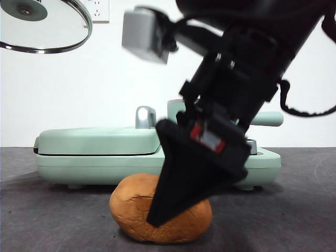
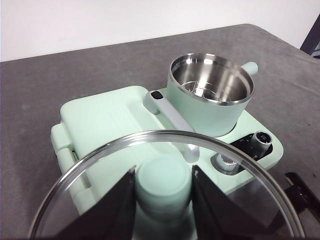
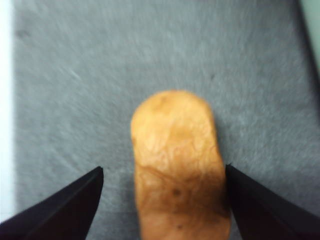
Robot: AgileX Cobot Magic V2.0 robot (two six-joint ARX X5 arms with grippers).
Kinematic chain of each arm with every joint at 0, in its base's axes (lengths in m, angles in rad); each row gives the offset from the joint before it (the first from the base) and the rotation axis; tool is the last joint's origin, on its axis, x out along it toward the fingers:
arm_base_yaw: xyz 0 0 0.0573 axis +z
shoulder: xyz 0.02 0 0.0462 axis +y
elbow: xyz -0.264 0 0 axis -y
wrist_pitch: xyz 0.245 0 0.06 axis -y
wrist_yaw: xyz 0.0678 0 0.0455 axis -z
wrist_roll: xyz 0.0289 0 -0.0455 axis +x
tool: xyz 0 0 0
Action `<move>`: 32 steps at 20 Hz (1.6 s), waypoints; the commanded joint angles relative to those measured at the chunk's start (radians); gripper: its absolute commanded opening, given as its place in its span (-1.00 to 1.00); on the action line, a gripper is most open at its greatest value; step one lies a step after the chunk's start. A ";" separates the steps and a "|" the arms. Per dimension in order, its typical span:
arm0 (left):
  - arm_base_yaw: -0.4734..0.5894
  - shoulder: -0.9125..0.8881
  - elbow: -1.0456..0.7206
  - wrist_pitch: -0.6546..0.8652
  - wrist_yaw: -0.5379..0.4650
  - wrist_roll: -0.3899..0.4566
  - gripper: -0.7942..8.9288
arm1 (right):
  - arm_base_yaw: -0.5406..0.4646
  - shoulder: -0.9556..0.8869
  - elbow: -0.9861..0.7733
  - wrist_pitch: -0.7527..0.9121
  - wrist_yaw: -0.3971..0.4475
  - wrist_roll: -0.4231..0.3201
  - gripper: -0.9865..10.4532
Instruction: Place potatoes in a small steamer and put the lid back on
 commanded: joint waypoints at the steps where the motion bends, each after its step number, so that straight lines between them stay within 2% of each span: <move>1: -0.002 -0.001 0.015 0.027 0.000 0.014 -0.81 | 0.016 0.023 0.012 0.007 0.009 0.024 -0.27; 3: -0.002 -0.001 0.015 0.027 0.000 0.014 -0.81 | 0.017 0.012 0.014 0.007 0.015 0.063 -0.29; 7: -0.002 -0.001 0.015 0.028 0.000 0.014 -0.81 | 0.016 -0.040 0.016 -0.008 0.081 0.107 -0.36; 12: -0.002 -0.001 0.015 0.028 0.000 0.014 -0.81 | 0.016 -0.173 0.016 -0.084 0.087 0.178 -0.38; 14: -0.002 -0.001 0.015 0.029 0.000 0.014 -0.81 | 0.016 -0.229 0.016 -0.098 0.084 0.179 -0.34; 17: -0.002 -0.001 0.015 0.029 0.000 0.014 -0.81 | 0.016 -0.225 0.016 -0.097 0.051 0.163 -0.16; 22: -0.002 -0.001 0.015 0.029 0.000 0.014 -0.81 | 0.018 -0.134 0.016 -0.037 0.034 0.121 -0.16; 30: -0.002 -0.001 0.015 0.029 0.000 0.014 -0.81 | 0.017 -0.027 0.016 -0.002 0.005 0.116 -0.16; 32: -0.002 -0.001 0.015 0.029 0.000 0.014 -0.81 | 0.017 -0.003 0.016 -0.002 0.007 0.116 -0.22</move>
